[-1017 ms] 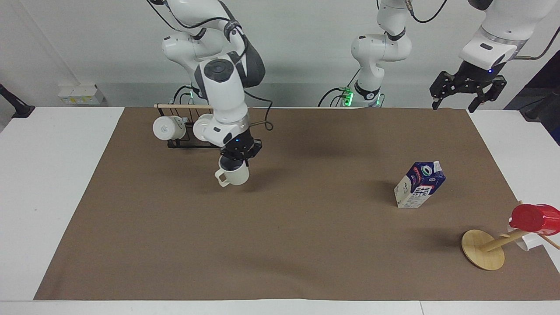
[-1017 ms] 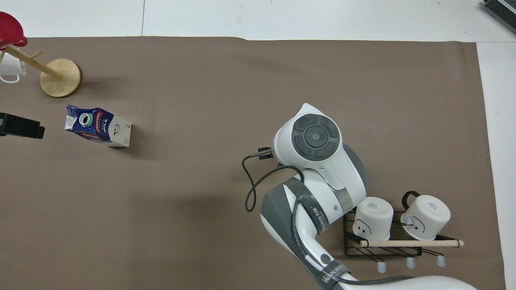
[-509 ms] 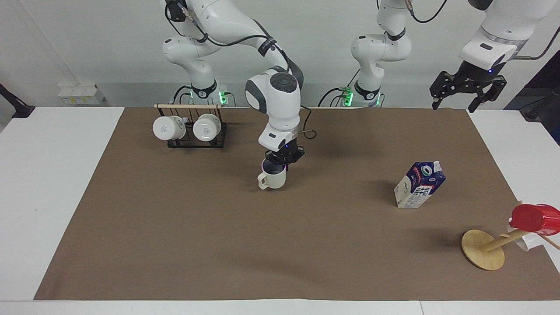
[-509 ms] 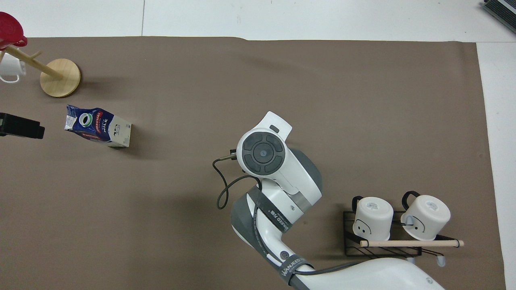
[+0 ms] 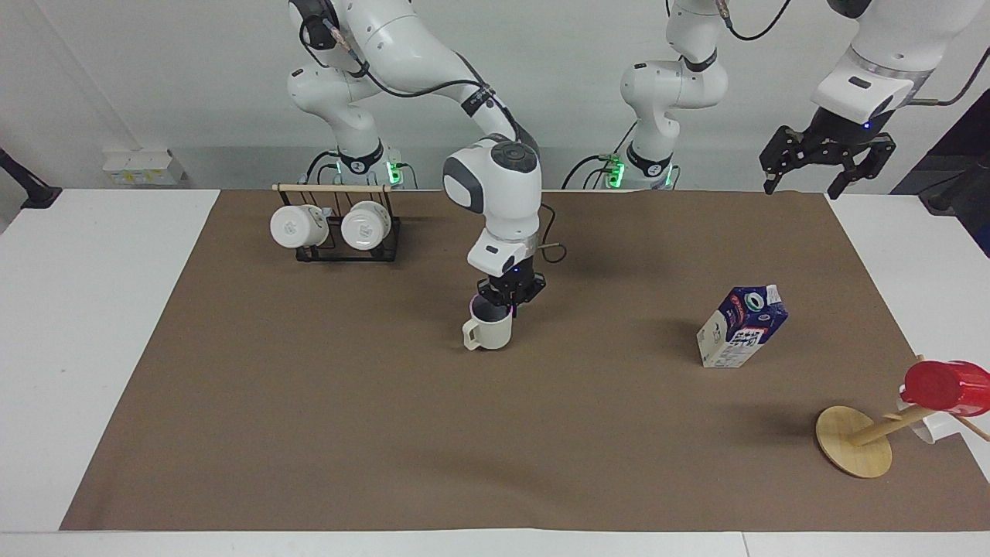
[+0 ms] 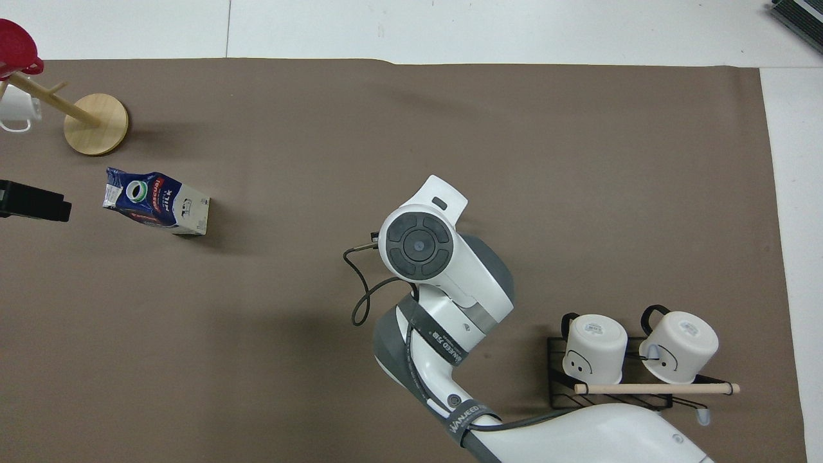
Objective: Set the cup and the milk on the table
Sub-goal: 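Carry the white mug with the right gripper toward the table center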
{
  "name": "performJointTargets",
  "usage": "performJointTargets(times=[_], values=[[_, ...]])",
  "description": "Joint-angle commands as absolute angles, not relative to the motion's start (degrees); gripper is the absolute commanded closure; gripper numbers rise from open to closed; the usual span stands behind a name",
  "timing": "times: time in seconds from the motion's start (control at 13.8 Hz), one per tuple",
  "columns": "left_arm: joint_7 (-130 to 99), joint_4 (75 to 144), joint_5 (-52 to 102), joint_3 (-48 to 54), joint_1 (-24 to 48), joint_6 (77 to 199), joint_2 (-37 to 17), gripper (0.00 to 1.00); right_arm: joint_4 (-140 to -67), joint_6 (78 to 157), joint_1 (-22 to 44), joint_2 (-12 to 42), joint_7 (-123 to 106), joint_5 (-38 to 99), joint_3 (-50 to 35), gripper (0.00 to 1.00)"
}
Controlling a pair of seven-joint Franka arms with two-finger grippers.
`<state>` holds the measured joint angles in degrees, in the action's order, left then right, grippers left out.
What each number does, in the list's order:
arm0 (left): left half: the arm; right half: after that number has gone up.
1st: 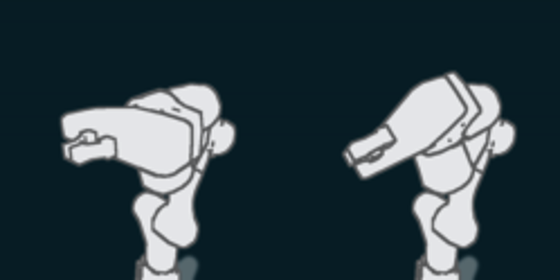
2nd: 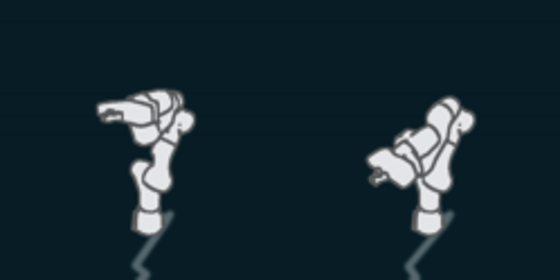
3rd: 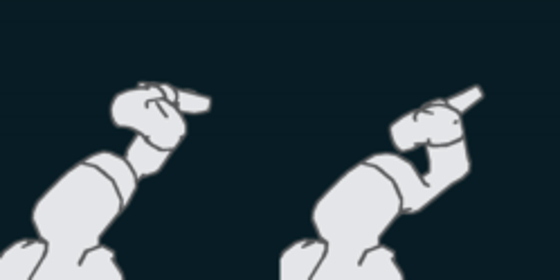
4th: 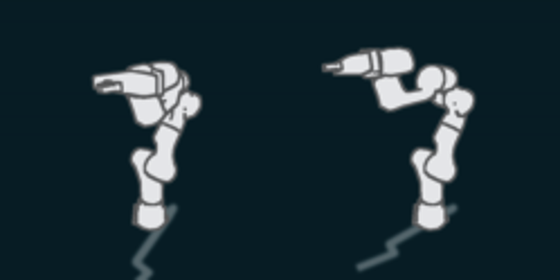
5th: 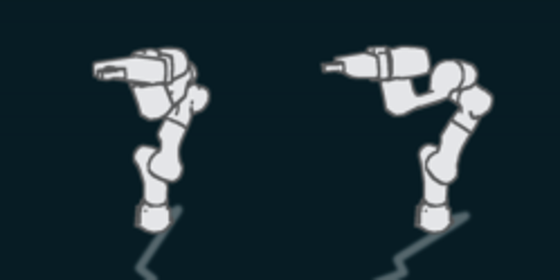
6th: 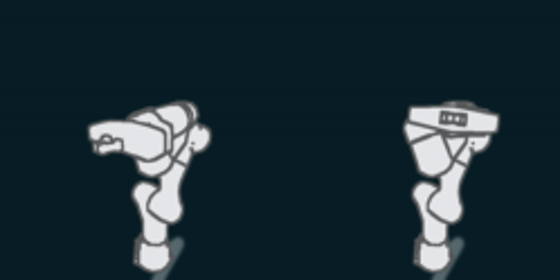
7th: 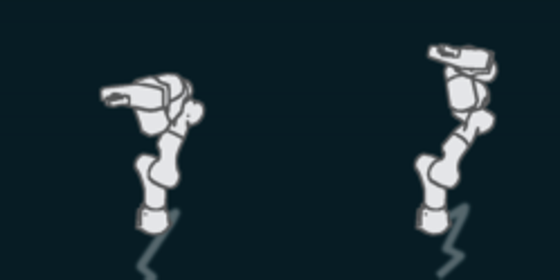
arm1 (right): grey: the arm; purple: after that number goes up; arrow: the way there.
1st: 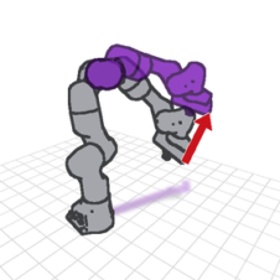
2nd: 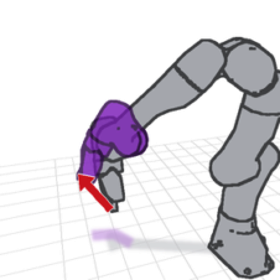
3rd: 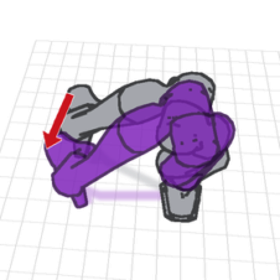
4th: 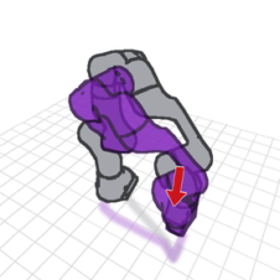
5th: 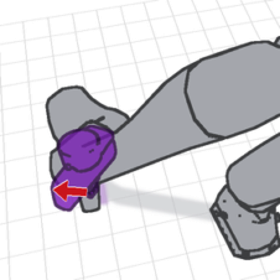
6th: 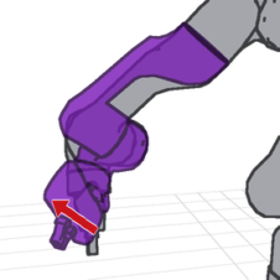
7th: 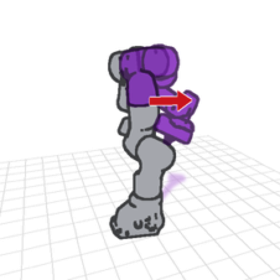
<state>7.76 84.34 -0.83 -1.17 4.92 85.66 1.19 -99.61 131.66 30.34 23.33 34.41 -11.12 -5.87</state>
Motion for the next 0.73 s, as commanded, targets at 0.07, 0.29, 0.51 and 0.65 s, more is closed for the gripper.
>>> performJointTargets(times=[0.07,0.29,0.51,0.65], values=[[8.4,84.9,-0.3,-1.1,4.6,88.7,1.4,0.0,-100.0,133.1,29.7,23.7,34.2,-12.0,-6.2,1.0],[8.5,84.9,-0.3,-1.1,4.6,89.0,1.2,0.0,-100.0,133.2,29.8,24.2,33.7,-11.4,-6.3,1.0],[8.5,85.0,-0.3,-1.1,4.5,90.4,0.8,0.0,-99.7,133.1,29.7,24.2,33.7,-10.2,-6.3,0.42],[8.5,84.9,-0.3,-1.1,4.5,91.1,-0.5,0.0,-99.6,133.3,29.9,23.9,33.7,-10.2,-6.2,0.0]])
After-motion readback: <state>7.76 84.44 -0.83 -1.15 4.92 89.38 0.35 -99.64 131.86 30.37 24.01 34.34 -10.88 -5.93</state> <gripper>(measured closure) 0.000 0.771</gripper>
